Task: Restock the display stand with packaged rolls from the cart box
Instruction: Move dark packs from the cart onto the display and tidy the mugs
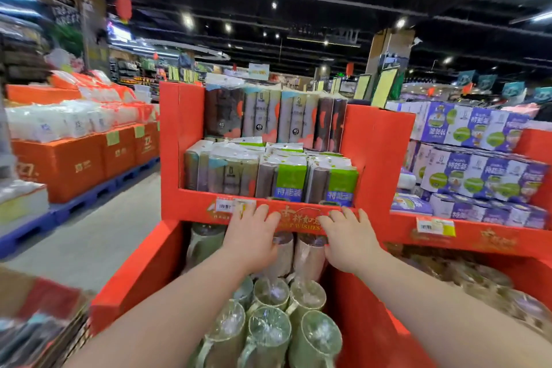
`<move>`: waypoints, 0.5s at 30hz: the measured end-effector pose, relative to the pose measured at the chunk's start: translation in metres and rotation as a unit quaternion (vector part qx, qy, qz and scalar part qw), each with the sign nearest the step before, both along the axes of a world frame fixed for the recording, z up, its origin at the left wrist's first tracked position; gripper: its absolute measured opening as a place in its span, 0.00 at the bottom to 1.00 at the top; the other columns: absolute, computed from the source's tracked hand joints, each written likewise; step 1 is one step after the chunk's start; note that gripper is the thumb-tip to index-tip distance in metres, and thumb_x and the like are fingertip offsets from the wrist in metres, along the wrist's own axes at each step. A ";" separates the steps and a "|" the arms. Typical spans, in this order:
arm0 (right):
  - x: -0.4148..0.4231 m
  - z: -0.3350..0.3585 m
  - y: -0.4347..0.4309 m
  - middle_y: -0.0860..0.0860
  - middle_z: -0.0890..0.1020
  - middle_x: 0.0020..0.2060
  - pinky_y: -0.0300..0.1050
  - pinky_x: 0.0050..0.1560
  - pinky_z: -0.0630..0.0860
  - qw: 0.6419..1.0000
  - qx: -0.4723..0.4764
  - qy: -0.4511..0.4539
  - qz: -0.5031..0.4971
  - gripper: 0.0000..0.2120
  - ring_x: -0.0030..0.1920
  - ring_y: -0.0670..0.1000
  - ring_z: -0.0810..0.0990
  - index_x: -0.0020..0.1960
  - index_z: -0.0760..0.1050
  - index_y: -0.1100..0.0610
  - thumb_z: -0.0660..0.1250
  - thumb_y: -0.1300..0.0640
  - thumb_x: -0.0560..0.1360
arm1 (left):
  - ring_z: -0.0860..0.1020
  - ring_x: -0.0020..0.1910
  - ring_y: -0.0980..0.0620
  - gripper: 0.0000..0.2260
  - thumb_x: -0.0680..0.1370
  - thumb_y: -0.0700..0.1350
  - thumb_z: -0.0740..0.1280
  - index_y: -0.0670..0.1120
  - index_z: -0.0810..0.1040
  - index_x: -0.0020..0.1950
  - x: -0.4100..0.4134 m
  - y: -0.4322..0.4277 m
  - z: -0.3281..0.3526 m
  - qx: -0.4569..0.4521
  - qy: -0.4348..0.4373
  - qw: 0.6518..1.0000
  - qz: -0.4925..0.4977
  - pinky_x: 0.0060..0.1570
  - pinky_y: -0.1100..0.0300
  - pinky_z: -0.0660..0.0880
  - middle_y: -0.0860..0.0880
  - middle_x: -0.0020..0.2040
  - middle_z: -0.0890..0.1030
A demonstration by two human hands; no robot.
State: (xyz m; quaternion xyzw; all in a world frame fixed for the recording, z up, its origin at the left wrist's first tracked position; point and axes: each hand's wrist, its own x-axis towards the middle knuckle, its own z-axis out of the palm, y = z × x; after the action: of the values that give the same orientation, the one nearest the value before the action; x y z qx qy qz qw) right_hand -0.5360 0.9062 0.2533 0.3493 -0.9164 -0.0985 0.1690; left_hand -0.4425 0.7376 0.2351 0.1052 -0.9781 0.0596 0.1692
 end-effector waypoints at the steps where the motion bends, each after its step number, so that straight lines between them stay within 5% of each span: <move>1: 0.011 -0.007 0.008 0.53 0.69 0.69 0.59 0.72 0.53 1.000 0.002 -0.013 0.011 0.24 0.73 0.58 0.61 0.71 0.63 0.53 0.55 0.49 0.76 | 0.64 0.69 0.44 0.25 0.76 0.55 0.60 0.50 0.63 0.72 0.011 0.009 -0.007 0.005 -0.003 1.000 0.014 0.67 0.49 0.63 0.47 0.71 0.66; 3: 0.035 -0.020 0.026 0.54 0.70 0.68 0.58 0.72 0.54 0.999 0.007 -0.039 0.036 0.27 0.72 0.57 0.62 0.71 0.65 0.54 0.49 0.46 0.75 | 0.66 0.68 0.45 0.24 0.76 0.55 0.60 0.50 0.63 0.71 0.035 0.029 -0.023 0.019 -0.011 0.999 0.040 0.63 0.50 0.66 0.48 0.68 0.68; 7: 0.081 -0.057 0.061 0.53 0.68 0.70 0.57 0.72 0.54 0.991 0.051 -0.084 0.086 0.23 0.73 0.56 0.61 0.71 0.62 0.54 0.59 0.52 0.77 | 0.62 0.71 0.44 0.28 0.78 0.55 0.60 0.49 0.57 0.75 0.096 0.071 -0.058 0.050 -0.088 0.991 0.088 0.66 0.49 0.64 0.46 0.71 0.64; 15: 0.169 -0.134 0.095 0.51 0.70 0.66 0.53 0.68 0.59 0.963 0.111 -0.162 0.185 0.20 0.69 0.53 0.66 0.68 0.66 0.53 0.59 0.54 0.76 | 0.64 0.69 0.44 0.27 0.77 0.52 0.61 0.48 0.59 0.75 0.231 0.121 -0.119 0.102 -0.156 0.966 0.177 0.66 0.49 0.65 0.46 0.70 0.66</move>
State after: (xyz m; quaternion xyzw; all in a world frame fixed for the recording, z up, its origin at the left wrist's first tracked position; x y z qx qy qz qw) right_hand -0.3674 1.0015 0.1195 0.5406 -0.8342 -0.1086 -0.0062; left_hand -0.2113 0.8589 0.1159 0.2825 -0.9592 0.0037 -0.0107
